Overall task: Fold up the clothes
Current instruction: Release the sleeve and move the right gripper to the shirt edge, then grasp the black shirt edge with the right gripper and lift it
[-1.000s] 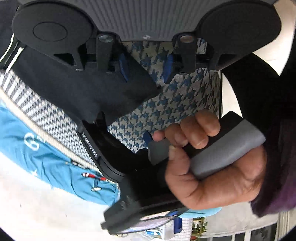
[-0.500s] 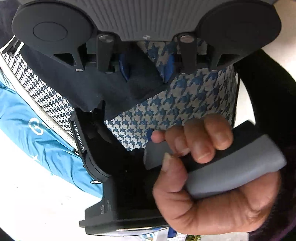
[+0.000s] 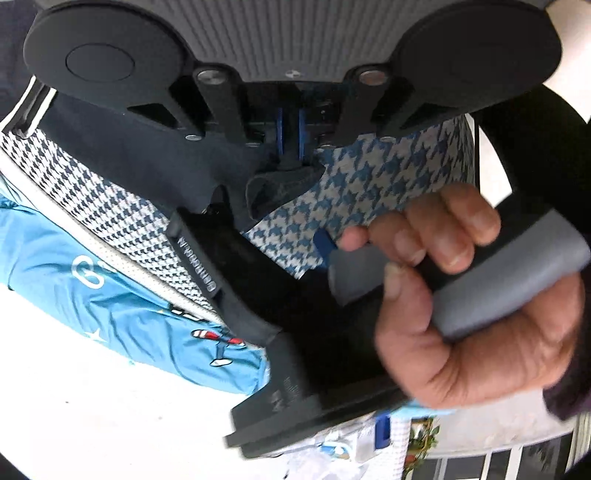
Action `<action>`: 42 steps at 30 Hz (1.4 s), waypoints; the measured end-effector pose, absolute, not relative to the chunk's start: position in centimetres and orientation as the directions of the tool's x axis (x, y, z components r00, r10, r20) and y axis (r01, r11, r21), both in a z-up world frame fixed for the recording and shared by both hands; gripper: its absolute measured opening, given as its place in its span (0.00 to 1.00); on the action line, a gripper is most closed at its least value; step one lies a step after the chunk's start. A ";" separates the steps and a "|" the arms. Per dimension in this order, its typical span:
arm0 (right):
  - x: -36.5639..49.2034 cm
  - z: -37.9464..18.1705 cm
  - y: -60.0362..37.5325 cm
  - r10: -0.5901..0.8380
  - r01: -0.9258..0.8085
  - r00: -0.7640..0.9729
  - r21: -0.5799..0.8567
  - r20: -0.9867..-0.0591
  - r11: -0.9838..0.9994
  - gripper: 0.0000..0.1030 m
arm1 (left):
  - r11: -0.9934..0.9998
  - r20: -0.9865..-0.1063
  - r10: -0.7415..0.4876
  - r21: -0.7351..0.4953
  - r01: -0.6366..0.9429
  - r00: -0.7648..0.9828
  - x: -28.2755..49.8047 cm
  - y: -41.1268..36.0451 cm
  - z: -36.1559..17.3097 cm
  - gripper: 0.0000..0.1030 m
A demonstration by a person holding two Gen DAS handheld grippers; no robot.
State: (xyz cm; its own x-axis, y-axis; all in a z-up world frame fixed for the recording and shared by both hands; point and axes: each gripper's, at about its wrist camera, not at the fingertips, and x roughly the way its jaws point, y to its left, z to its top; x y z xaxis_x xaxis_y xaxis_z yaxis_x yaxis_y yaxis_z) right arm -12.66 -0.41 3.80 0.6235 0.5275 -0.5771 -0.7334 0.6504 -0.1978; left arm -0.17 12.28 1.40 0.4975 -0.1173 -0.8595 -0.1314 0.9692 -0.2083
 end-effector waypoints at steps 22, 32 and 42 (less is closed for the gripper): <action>-11.3 5.1 -3.0 0.524 -0.701 0.648 -0.164 -0.552 0.694 0.08 | 0.953 -0.851 -0.260 -0.302 -0.021 0.456 1.6 10.6 1.7 0.96; -11.1 5.2 -3.5 0.523 -0.695 0.653 -0.159 -0.548 0.701 0.08 | 0.913 -0.831 -0.354 -0.406 -0.032 0.430 2.8 12.0 1.6 0.89; -10.9 6.0 -4.3 0.535 -0.689 0.659 -0.140 -0.529 0.711 0.08 | 0.889 -0.821 -0.387 -0.453 -0.067 0.420 3.5 13.0 1.8 0.93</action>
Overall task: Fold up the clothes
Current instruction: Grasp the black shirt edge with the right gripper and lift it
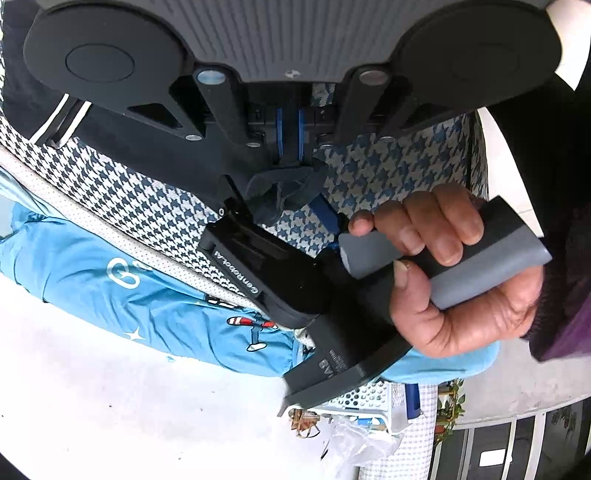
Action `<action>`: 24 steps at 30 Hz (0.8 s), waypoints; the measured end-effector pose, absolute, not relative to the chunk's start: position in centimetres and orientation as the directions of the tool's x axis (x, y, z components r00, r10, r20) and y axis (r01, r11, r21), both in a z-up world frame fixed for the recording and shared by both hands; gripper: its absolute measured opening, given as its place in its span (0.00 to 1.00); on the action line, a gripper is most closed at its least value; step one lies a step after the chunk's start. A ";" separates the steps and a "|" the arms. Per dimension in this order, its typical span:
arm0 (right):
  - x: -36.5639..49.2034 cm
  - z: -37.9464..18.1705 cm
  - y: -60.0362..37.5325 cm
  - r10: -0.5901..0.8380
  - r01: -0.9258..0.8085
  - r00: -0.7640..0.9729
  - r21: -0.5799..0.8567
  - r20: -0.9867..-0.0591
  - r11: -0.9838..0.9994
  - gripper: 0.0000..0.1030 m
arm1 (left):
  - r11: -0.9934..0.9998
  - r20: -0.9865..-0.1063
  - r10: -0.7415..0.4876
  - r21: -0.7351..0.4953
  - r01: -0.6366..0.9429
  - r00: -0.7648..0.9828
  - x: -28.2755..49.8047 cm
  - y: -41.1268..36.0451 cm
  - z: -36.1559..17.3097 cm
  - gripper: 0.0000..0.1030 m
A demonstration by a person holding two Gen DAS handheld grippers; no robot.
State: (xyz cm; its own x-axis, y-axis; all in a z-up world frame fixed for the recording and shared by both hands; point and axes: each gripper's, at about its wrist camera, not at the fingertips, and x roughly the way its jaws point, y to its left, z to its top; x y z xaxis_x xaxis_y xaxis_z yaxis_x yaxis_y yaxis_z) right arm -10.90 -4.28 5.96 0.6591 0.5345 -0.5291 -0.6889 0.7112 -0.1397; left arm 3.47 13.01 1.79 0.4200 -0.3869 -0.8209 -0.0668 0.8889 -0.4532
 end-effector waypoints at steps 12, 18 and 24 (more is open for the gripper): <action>-10.4 5.5 -5.1 0.543 -0.689 0.628 -0.076 -0.557 0.721 0.08 | 0.855 -0.792 -0.420 -0.509 -0.100 0.442 5.3 12.0 0.7 0.28; -10.5 4.2 -4.7 0.524 -0.698 0.621 -0.107 -0.583 0.708 0.11 | 0.872 -0.808 -0.378 -0.475 -0.120 0.453 4.9 12.0 0.7 0.17; -10.6 3.1 -4.2 0.505 -0.706 0.615 -0.137 -0.606 0.695 0.25 | 0.872 -0.812 -0.365 -0.470 -0.138 0.455 4.6 11.9 0.9 0.17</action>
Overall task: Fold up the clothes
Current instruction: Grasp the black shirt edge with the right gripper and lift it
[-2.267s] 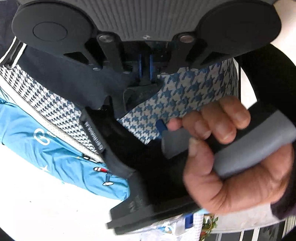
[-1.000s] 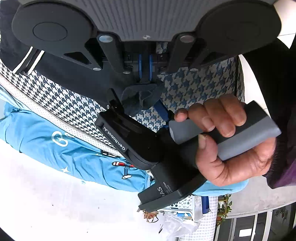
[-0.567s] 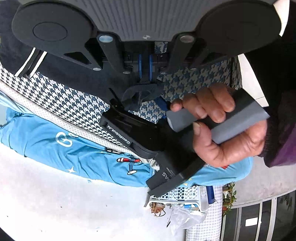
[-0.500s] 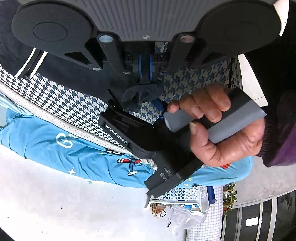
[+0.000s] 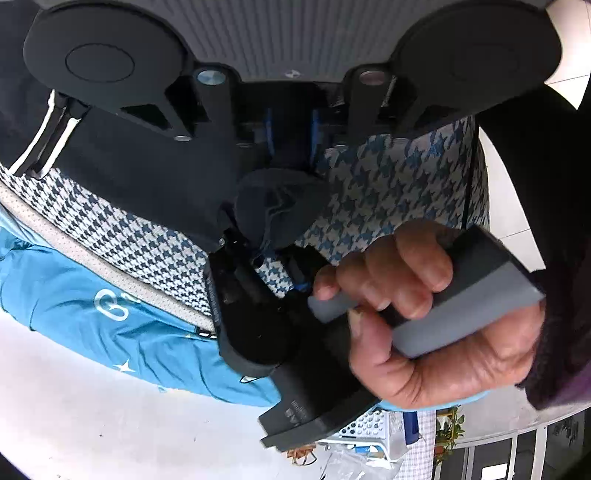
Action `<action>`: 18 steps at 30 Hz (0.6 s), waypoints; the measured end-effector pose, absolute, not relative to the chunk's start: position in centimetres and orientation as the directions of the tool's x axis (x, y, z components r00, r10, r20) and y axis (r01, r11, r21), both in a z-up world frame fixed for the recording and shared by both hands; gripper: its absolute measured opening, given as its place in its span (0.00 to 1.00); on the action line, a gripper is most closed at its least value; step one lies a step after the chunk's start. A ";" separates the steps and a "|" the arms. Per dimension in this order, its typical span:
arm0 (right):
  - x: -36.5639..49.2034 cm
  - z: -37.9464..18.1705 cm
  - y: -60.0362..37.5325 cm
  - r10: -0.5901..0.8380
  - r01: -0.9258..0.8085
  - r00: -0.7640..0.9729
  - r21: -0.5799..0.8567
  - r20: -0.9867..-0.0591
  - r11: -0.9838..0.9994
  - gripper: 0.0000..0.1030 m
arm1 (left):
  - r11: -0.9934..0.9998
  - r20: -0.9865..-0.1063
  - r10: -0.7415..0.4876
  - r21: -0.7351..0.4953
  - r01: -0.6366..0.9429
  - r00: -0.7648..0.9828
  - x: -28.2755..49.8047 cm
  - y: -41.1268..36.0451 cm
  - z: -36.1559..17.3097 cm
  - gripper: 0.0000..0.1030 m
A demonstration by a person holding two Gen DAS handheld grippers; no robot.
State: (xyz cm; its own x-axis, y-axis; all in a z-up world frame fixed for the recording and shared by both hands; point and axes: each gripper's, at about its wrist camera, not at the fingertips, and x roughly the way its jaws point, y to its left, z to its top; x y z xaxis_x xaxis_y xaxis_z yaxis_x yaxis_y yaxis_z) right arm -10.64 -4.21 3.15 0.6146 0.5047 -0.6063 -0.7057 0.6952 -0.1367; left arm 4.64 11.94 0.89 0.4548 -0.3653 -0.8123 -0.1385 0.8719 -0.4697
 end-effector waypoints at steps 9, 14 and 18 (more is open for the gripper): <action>-10.7 2.4 -3.2 0.473 -0.685 0.651 -0.191 -0.593 0.703 0.33 | 0.871 -0.814 -0.357 -0.468 -0.152 0.458 4.5 11.8 0.9 0.17; -9.7 2.5 -3.2 0.475 -0.664 0.663 -0.162 -0.578 0.730 0.27 | 0.865 -0.812 -0.364 -0.476 -0.157 0.456 4.6 12.0 0.9 0.17; -9.4 2.9 -3.5 0.475 -0.650 0.678 -0.156 -0.561 0.744 0.09 | 0.855 -0.804 -0.371 -0.491 -0.167 0.464 4.6 12.6 1.0 0.28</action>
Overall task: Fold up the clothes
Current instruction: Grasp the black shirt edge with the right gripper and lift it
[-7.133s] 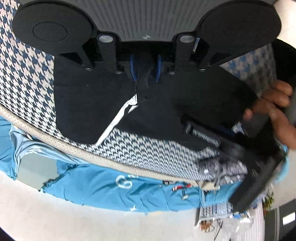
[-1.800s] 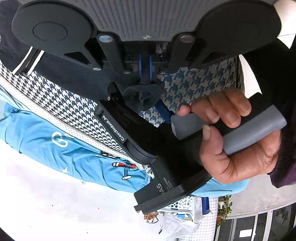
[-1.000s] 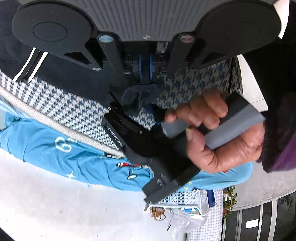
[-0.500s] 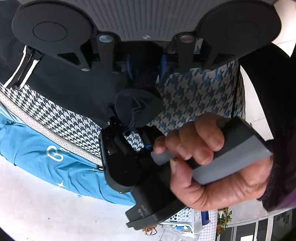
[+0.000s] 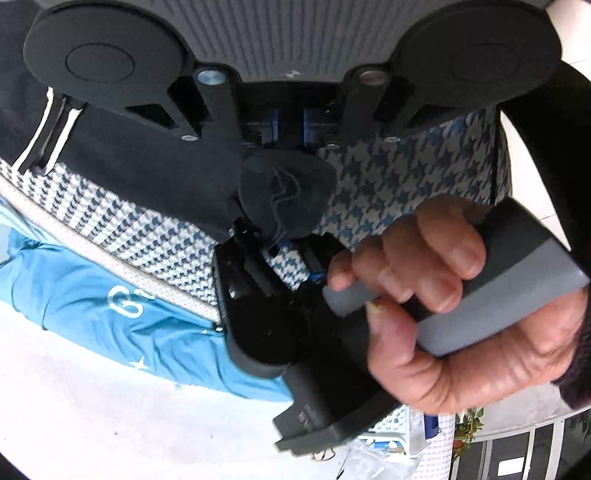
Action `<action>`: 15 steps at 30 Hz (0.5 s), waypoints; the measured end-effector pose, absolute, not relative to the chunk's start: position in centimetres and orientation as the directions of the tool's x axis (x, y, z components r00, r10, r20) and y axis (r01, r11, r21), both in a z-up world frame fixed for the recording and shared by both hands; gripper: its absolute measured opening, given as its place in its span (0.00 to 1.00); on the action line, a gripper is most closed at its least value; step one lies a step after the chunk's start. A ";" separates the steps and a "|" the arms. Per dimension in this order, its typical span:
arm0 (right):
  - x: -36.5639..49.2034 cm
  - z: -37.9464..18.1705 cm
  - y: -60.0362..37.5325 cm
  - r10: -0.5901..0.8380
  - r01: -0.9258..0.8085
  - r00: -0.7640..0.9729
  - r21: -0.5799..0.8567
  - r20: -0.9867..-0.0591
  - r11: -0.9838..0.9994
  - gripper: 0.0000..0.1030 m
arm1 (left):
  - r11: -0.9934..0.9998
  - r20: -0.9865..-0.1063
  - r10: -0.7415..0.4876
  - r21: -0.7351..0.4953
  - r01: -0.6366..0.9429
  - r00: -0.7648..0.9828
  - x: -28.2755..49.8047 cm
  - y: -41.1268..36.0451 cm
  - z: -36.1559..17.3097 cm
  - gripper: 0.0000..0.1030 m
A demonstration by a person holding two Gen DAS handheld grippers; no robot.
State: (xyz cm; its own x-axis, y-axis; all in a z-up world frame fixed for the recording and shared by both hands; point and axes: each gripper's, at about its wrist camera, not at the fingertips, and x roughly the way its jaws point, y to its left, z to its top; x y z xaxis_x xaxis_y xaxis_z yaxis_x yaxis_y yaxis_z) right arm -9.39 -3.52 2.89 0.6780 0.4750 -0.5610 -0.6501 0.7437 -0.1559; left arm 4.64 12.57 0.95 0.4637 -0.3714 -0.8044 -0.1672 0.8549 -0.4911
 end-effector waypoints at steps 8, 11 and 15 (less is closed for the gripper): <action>-9.6 4.1 -4.3 0.492 -0.642 0.692 -0.139 -0.528 0.754 0.08 | 0.826 -0.782 -0.384 -0.529 -0.195 0.491 4.9 13.3 1.3 0.42; -9.9 4.4 -4.4 0.494 -0.642 0.696 -0.142 -0.521 0.754 0.08 | 0.825 -0.779 -0.378 -0.529 -0.198 0.501 4.9 13.2 1.3 0.24; -10.6 4.7 -4.6 0.486 -0.632 0.705 -0.148 -0.516 0.760 0.08 | 0.804 -0.765 -0.384 -0.552 -0.219 0.516 5.0 12.6 1.3 0.10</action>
State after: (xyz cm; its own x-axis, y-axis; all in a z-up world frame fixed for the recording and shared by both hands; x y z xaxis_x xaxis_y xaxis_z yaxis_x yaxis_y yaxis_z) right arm -10.55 -4.56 4.67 0.7053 0.4860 -0.5161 -0.6323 0.7605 -0.1480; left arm 5.02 12.63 1.26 0.5163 -0.3844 -0.7653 -0.2192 0.8045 -0.5520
